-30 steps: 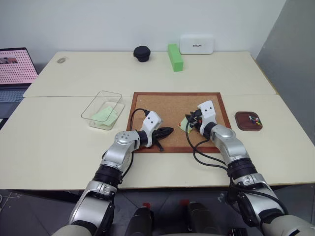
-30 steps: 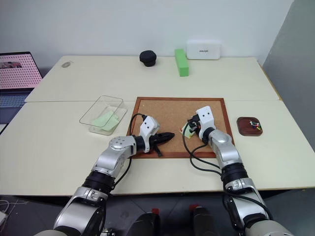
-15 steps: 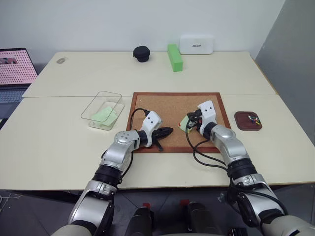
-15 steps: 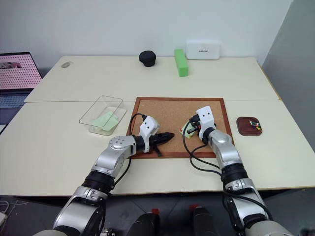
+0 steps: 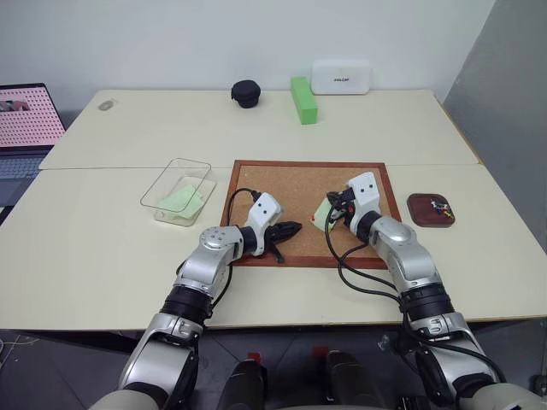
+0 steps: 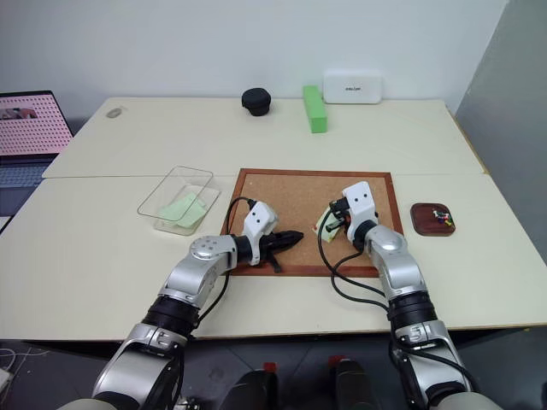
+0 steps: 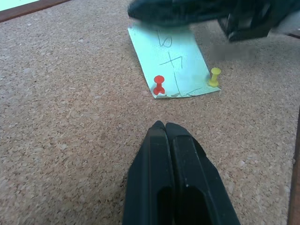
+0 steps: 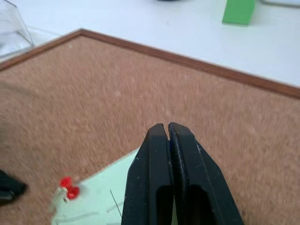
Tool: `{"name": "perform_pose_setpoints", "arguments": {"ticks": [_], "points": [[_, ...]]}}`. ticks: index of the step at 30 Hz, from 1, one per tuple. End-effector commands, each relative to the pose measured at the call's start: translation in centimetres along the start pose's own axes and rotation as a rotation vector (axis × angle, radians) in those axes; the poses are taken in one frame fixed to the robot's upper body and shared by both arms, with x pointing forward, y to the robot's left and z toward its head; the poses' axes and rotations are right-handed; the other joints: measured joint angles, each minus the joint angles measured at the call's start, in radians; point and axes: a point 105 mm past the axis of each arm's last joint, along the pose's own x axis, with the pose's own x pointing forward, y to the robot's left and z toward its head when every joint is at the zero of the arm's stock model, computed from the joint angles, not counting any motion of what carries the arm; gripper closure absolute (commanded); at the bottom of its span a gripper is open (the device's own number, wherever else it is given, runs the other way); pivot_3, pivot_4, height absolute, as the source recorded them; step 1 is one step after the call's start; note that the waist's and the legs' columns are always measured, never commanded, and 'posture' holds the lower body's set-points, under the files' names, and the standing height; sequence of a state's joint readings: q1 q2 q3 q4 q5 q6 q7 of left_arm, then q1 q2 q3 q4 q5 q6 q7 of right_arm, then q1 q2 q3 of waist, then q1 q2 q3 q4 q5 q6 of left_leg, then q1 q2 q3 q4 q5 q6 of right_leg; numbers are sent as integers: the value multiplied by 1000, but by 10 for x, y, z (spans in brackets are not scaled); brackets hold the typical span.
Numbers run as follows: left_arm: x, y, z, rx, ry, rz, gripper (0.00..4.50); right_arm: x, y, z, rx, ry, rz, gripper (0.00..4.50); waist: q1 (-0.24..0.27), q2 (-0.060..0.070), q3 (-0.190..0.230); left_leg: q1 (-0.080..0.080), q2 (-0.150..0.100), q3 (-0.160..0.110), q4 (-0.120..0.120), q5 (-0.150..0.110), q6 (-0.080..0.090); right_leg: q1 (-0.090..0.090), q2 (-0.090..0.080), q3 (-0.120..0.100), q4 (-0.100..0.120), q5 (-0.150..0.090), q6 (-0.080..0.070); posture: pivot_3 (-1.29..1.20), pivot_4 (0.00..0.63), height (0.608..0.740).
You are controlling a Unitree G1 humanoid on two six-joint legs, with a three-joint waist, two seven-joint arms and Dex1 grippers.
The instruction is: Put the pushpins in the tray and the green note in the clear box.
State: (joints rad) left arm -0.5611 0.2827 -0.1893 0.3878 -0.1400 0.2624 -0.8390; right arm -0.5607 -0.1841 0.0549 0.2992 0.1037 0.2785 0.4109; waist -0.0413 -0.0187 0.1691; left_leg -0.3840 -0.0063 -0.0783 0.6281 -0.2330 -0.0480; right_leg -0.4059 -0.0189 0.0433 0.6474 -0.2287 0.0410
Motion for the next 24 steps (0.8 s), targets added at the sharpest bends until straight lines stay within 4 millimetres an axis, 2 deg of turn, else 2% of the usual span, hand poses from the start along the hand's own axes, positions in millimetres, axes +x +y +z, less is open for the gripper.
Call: {"name": "perform_pose_setpoints", "arguments": {"ticks": [1, 5, 10, 17, 21, 24], "points": [[-1, -2, -20, -32, 86, 2, 4500, -4, -2, 21, 18, -91, -11, 4440, 0, 0, 0, 0, 0, 0, 0, 0, 0, 0, 0, 0, 0, 0, 0, 0, 150, 740], [-1, -2, -23, -38, 99, 8, 4500, -6, -1, 22, 52, -96, -5, 4440, 0, 0, 0, 0, 0, 0, 0, 0, 0, 0, 0, 0, 0, 0, 0, 0, 150, 740], [0, -3, -24, -43, 100, 14, 4500, -12, -10, 25, 54, -105, -28, 4440, 0, 0, 0, 0, 0, 0, 0, 0, 0, 0, 0, 0, 0, 0, 0, 0, 150, 740], [-1, -4, -26, -44, 112, 7, 4500, -31, -38, 33, 44, -125, -145, 4440, 1, 0, 0, 0, 0, 0, 0, 0, 0, 0, 0, 0, 0, 0, 0, 0, 150, 740], [-2, -6, -28, -53, 124, -6, 4500, -61, -100, 26, -65, -67, -474, 4440, 1, 0, 0, 0, 0, 0, 0, 0, 0, 0, 0, 0, 0, -1, 1, 0, 150, 740], [-2, -8, -32, -55, 142, -16, 4500, -78, -125, 17, -80, -19, -601, 4440, 6, 0, 0, 0, 0, 0, 0, 0, 0, 0, 0, 0, -1, -1, 1, 0, 150, 740]]}}
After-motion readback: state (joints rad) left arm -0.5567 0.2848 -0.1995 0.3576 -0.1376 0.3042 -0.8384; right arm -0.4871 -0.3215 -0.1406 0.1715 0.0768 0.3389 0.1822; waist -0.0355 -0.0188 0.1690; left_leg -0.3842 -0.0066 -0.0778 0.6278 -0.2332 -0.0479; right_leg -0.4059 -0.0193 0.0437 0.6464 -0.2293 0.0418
